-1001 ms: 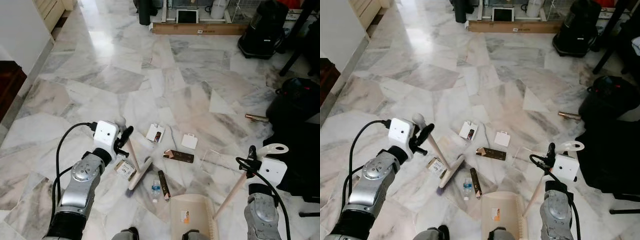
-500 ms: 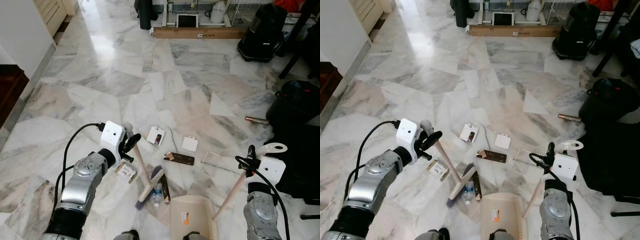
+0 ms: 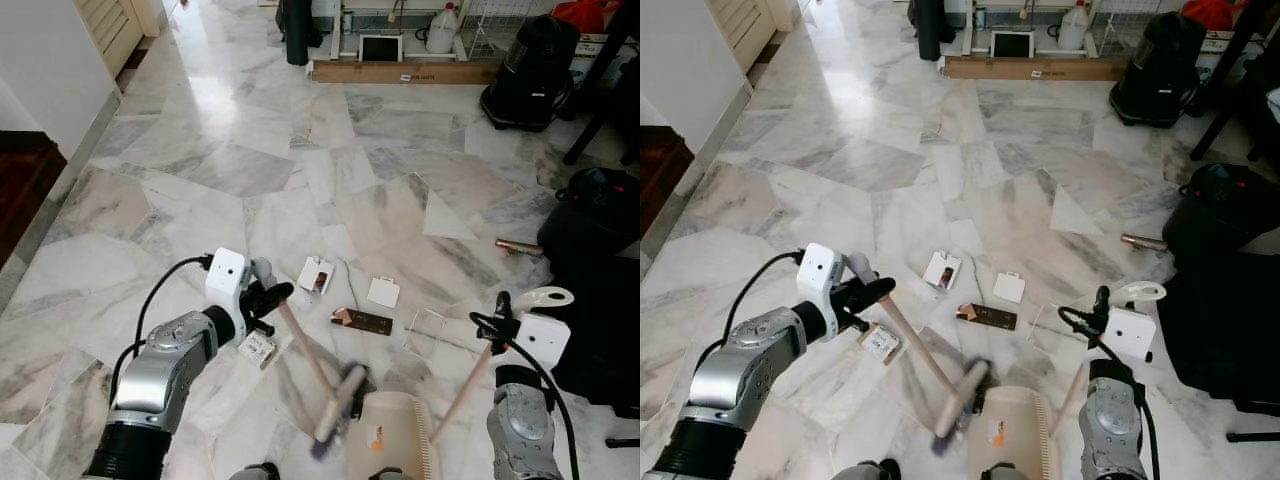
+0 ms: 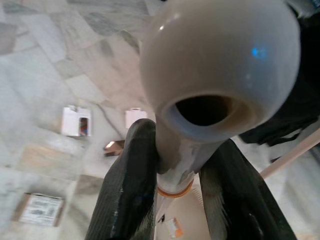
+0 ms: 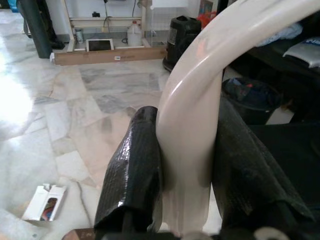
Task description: Sweep floor
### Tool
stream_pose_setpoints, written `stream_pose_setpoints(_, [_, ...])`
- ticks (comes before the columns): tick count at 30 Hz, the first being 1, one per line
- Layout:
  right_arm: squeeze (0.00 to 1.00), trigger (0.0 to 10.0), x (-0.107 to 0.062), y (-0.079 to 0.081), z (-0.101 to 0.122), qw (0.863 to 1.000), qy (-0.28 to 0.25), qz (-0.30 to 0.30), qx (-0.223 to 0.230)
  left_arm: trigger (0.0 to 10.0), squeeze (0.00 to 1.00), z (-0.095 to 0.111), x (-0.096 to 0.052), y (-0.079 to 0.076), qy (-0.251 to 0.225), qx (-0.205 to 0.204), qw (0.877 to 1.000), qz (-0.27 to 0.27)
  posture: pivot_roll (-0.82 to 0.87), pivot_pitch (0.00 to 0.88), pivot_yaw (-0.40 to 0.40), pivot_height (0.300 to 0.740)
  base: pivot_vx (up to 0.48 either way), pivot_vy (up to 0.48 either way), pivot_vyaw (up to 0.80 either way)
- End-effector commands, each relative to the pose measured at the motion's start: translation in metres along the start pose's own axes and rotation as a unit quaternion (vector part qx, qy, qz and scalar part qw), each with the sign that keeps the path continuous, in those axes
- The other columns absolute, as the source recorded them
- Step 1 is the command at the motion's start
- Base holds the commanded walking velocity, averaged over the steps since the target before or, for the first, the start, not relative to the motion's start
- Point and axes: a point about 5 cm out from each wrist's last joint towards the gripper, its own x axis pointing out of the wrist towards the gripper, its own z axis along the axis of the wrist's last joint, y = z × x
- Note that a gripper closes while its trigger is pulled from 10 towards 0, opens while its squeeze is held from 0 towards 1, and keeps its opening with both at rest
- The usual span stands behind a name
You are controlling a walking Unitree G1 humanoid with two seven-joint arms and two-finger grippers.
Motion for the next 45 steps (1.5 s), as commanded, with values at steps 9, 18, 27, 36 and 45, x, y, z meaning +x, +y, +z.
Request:
stream_pose_setpoints(9, [0.00,10.0,0.000,0.005,0.001,1.000,-0.005,0.000,0.008,10.0,0.00,-0.001,-0.001,-0.003,0.011,0.004,1.000,-0.024,0.13,0.157,0.002,0.740,0.000,0.000,0.00])
stream_pose_setpoints(18, [0.00,10.0,0.002,0.000,0.002,1.000,-0.004,-0.008,-0.026,10.0,0.00,0.004,-0.005,-0.003,0.008,0.013,0.999,-0.053,0.13,0.163,0.003,0.740,0.000,0.000,0.00])
stream_pose_setpoints(27, [0.00,10.0,0.003,-0.007,0.006,0.998,-0.015,-0.014,-0.060,10.0,0.00,-0.001,0.000,0.001,0.012,0.034,0.999,-0.022,0.11,0.167,0.005,0.740,0.000,0.000,0.00])
stream_pose_setpoints(36, [0.00,10.0,0.002,-0.002,0.003,0.998,-0.010,-0.012,-0.062,10.0,0.00,0.030,-0.002,0.026,-0.083,0.057,0.990,0.099,0.12,0.173,0.001,0.740,0.000,0.000,0.00])
stream_pose_setpoints(45, [0.00,10.0,0.000,-0.001,0.000,0.998,-0.005,-0.011,-0.065,10.0,0.00,0.026,-0.005,0.031,-0.054,0.093,0.990,0.087,0.13,0.170,-0.001,0.740,0.000,0.000,0.00])
